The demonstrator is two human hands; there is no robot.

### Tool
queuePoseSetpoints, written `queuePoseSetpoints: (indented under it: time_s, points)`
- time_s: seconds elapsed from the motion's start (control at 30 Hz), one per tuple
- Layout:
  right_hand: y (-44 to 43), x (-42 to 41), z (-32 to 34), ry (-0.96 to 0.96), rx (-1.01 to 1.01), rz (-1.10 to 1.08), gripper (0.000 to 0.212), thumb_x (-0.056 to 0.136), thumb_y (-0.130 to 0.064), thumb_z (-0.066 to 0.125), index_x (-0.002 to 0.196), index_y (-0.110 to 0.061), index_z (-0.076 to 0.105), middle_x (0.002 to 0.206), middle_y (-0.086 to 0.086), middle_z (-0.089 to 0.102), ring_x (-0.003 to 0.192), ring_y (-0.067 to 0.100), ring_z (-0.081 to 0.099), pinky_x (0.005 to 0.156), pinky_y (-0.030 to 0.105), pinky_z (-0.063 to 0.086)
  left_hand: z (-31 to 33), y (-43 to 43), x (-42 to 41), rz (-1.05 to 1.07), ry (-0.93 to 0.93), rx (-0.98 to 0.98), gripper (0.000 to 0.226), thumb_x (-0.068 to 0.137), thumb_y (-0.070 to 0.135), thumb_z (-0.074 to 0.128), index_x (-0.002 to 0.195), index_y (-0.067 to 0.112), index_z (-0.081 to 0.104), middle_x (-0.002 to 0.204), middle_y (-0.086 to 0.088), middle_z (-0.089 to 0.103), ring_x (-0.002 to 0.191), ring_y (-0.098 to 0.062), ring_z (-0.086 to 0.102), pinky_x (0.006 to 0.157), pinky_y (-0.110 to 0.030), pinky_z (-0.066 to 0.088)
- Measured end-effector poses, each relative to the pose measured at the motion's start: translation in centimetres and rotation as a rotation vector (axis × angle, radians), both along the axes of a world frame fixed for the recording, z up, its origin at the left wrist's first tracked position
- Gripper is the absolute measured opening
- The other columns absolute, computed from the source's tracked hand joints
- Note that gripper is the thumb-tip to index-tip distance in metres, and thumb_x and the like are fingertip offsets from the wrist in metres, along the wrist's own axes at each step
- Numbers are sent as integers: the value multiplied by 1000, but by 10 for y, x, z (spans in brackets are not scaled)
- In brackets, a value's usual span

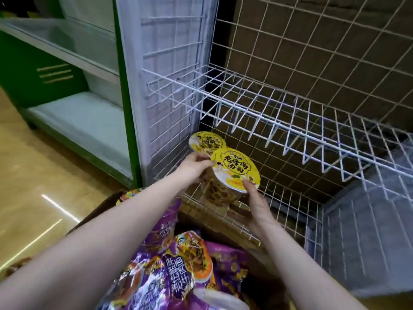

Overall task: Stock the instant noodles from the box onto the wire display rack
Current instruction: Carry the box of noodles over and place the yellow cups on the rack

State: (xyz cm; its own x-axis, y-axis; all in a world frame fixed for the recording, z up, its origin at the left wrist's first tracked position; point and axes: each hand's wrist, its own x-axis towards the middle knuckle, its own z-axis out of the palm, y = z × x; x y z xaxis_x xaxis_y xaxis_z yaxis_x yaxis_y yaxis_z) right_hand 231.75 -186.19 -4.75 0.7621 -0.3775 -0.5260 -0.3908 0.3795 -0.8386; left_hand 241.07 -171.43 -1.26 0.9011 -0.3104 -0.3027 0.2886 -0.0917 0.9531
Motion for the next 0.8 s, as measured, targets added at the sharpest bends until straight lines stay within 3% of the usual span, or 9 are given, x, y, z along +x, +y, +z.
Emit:
queuePoseSetpoints:
  time_s: [0.07, 0.13, 0.3, 0.4, 0.47, 0.67, 0.8]
  points:
    - [-4, 7, -7, 3, 46, -48, 52, 83, -43, 62, 126, -16, 50, 120, 13, 60, 97, 29, 60, 82, 44, 54, -12, -6, 14, -87, -81, 166, 36, 86, 33, 64, 118, 17, 57, 114, -9, 63, 102, -22, 61, 86, -31, 49]
    - [-11, 14, -17, 2, 59, -94, 47, 85, -39, 62, 122, -13, 51, 118, 16, 59, 99, 27, 59, 86, 46, 53, -22, -9, 30, -218, -239, 405, 46, 88, 40, 60, 125, 13, 56, 132, -11, 56, 123, -28, 51, 103, -33, 41]
    - [-26, 35, -32, 7, 32, -210, 41, 85, -36, 63, 116, -13, 51, 116, 15, 59, 100, 26, 58, 93, 49, 50, -38, -18, 68, -460, -628, 963, 65, 92, 36, 54, 147, 14, 27, 154, -13, 24, 139, -31, 27, 115, -34, 25]
    - [-30, 51, -35, -40, 49, -257, 44, 87, -35, 61, 123, -12, 50, 123, 14, 56, 94, 22, 59, 83, 41, 54, -52, -24, 81, -545, -677, 1071, 75, 91, 41, 54, 151, 20, 14, 160, -10, 2, 145, -33, 11, 118, -40, 17]
    - [-31, 61, -38, -61, 44, -270, 49, 88, -36, 61, 128, -10, 48, 126, 14, 55, 99, 24, 58, 74, 37, 55, -64, -30, 85, -564, -658, 1119, 77, 91, 43, 52, 152, 24, 9, 160, -9, -2, 146, -33, 3, 119, -41, 14]
    - [-34, 75, -55, -40, 15, -292, 53, 91, -29, 59, 135, -5, 41, 133, 16, 51, 110, 30, 55, 76, 38, 53, -73, -38, 85, -520, -689, 1220, 73, 92, 43, 49, 151, 29, 9, 160, -4, 1, 147, -30, 3, 119, -43, 12]
    - [-37, 77, -57, -17, 80, -304, 48, 93, -28, 57, 134, -9, 42, 128, 16, 52, 92, 28, 60, 83, 38, 56, -74, -34, 84, -542, -680, 1257, 78, 92, 33, 51, 151, 31, 1, 160, -3, -5, 147, -29, -2, 119, -47, 8]
